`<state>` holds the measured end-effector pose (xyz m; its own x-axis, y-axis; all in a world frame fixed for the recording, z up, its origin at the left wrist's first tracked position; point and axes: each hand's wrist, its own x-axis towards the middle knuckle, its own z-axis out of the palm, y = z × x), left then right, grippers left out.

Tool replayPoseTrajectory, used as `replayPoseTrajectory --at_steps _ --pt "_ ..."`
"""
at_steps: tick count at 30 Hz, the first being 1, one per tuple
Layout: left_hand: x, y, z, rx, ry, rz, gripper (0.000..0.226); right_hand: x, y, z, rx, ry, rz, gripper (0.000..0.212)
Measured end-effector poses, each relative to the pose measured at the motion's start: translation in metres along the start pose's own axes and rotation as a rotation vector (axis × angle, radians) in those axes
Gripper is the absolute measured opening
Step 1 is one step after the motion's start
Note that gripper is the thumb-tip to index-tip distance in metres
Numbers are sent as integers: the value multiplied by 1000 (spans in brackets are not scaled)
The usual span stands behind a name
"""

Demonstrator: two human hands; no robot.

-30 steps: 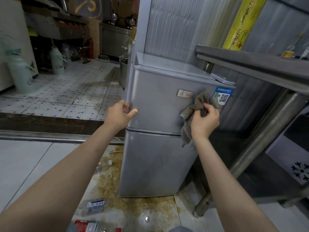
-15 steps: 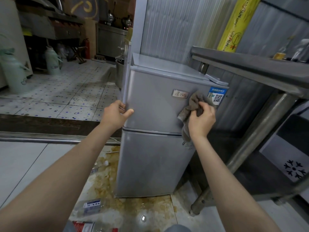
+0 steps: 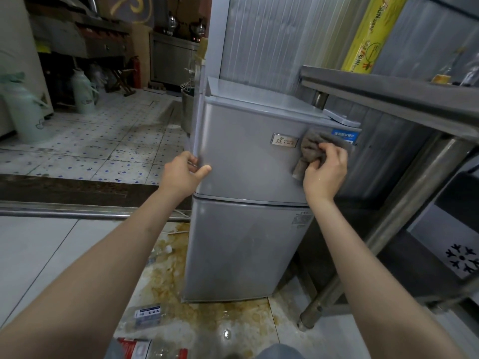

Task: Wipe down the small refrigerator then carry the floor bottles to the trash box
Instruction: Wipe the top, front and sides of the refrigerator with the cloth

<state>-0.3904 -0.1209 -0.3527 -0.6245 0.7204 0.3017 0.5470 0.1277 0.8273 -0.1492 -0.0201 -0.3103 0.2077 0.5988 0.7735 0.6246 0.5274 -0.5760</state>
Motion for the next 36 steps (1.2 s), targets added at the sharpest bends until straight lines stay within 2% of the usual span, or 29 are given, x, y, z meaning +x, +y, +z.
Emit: replayPoseTrajectory --at_steps 3,8,12,17,23,28,36 --pt "-1 1 0 -13 -4 -6 27 -24 13 8 7 -15 91 34" --pt "-1 2 -1 -12 -8 3 26 -52 29 8 -21 -149 173 26" --pt "-1 2 -1 2 -9 5 26 -27 18 2 33 -34 103 28" --pt "-4 3 -2 -6 -18 4 25 2 5 3 67 -21 66 29" --pt "-4 3 -1 -12 -19 0 26 -23 16 12 126 57 228 25" --pt "-4 3 -3 -25 -32 -10 26 -48 29 15 87 -39 328 24" --pt "-5 5 -3 -17 -31 -6 26 -28 24 12 76 -25 218 22"
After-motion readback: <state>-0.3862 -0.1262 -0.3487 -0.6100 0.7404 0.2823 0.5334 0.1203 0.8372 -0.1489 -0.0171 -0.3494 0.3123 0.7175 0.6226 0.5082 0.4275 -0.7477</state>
